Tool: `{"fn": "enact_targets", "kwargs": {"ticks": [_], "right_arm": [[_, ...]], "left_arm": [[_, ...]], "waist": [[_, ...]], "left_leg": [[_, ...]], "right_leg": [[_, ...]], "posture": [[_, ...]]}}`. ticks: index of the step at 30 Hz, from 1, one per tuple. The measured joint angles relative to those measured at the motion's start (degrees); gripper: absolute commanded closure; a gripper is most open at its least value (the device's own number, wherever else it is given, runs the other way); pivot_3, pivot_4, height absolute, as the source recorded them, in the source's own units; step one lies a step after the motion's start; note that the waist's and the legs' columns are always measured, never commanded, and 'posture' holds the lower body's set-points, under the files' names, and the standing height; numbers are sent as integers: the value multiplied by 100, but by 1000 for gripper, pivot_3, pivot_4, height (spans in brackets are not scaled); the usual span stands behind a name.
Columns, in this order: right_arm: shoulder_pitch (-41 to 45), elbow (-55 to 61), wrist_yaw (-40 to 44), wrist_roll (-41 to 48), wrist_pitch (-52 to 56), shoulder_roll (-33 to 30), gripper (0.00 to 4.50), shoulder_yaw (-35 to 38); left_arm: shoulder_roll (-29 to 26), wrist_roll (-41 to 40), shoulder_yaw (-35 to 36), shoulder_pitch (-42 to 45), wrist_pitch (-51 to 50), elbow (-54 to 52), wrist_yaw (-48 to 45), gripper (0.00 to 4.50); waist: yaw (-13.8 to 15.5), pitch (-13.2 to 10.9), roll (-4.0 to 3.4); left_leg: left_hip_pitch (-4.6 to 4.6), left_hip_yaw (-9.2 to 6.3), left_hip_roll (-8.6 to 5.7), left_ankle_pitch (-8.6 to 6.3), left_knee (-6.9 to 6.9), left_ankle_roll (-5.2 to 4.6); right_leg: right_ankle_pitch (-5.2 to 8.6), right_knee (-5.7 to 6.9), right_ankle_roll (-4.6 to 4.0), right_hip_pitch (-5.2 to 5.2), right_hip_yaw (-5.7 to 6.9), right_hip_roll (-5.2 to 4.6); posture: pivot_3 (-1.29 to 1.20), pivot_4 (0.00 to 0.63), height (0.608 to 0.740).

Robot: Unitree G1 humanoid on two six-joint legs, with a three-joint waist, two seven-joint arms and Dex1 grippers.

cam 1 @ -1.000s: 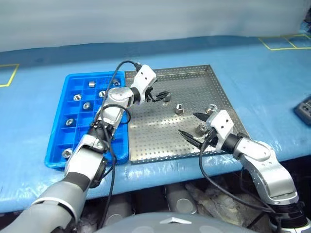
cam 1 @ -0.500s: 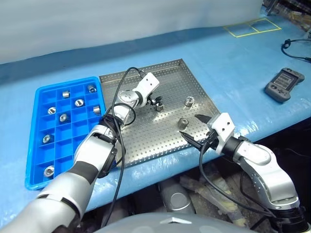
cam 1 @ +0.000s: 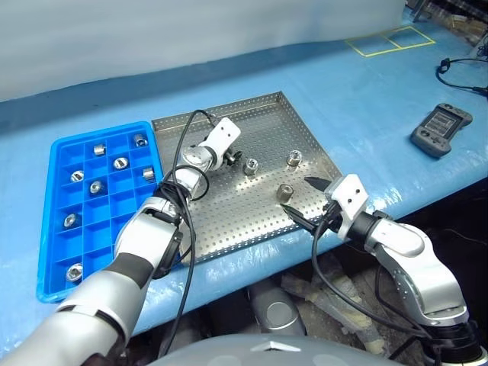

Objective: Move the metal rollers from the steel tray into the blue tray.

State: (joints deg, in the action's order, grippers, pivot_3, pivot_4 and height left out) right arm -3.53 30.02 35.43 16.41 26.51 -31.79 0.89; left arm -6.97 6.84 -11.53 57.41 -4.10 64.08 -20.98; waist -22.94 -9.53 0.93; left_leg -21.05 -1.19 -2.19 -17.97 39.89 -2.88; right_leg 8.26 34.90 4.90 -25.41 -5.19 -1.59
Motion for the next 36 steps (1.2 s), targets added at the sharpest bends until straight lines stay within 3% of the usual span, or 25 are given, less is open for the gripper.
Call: {"fn": "enact_targets", "kwargs": {"ticks": [3, 5, 8, 13, 15, 25, 28, 36], "right_arm": [[0, 0, 2, 1, 0, 2, 0, -4], [-1, 0, 1, 4, 0, 4, 0, -4], [-1, 0, -3, 7, 0, 19, 0, -4], [-3, 0, -10, 11, -1, 36, 0, -4], [-3, 0, -12, 11, -1, 42, 0, -4], [40, -12, -18, 8, -11, 60, 0, -17], [63, -25, -11, 8, -18, 66, 0, -40], [282, -344, 189, -1, -73, 87, 0, -233]], "left_arm": [[13, -9, 25, 0, -24, 45, -24, 755], [20, -16, 63, 0, -48, 58, -38, 1145], [55, -31, 109, 0, -106, 72, -121, 2106], [70, -26, 159, 12, -169, 71, -214, 2106], [70, -21, 171, 12, -170, 71, -220, 2457], [-8, -49, 218, -49, -184, -46, -321, 2457], [-89, -185, 276, -306, -298, -632, -611, 2457], [-1207, -1070, 486, -1628, -2040, -4423, -2017, 2457]], "waist": [[-2, 0, 0], [-3, 0, 0], [-4, 0, 0], [-6, 1, -1], [-8, 1, -1], [-21, 1, -1], [-9, 0, -1], [27, 2, -6]], "left_leg": [[1, 4, -12, -5, 0, -10], [1, 8, -18, -8, 0, -16], [2, 11, -20, -11, 0, -22], [4, 12, -20, -12, 0, -22], [3, 13, -20, -12, 0, -22], [5, 17, -20, -12, 0, -22], [2, 17, -19, -12, 0, -22], [6, 17, -17, -12, -1, -21]], "right_leg": [[1, 2, 16, 0, -17, -8], [-2, 1, 23, 0, -23, -14], [-5, -1, 27, 0, -25, -18], [-5, 0, 29, 1, -25, -18], [-5, 0, 29, 1, -25, -18], [-6, 1, 31, 0, -30, -17], [-9, 3, 27, -5, -30, -17], [-25, 15, 1, -13, -32, -22]], "posture": [[-401, 150, 740], [-402, 150, 740], [-404, 150, 740], [-403, 150, 740], [-403, 150, 740], [-378, 150, 740], [-378, 150, 740], [-319, 150, 740]]}}
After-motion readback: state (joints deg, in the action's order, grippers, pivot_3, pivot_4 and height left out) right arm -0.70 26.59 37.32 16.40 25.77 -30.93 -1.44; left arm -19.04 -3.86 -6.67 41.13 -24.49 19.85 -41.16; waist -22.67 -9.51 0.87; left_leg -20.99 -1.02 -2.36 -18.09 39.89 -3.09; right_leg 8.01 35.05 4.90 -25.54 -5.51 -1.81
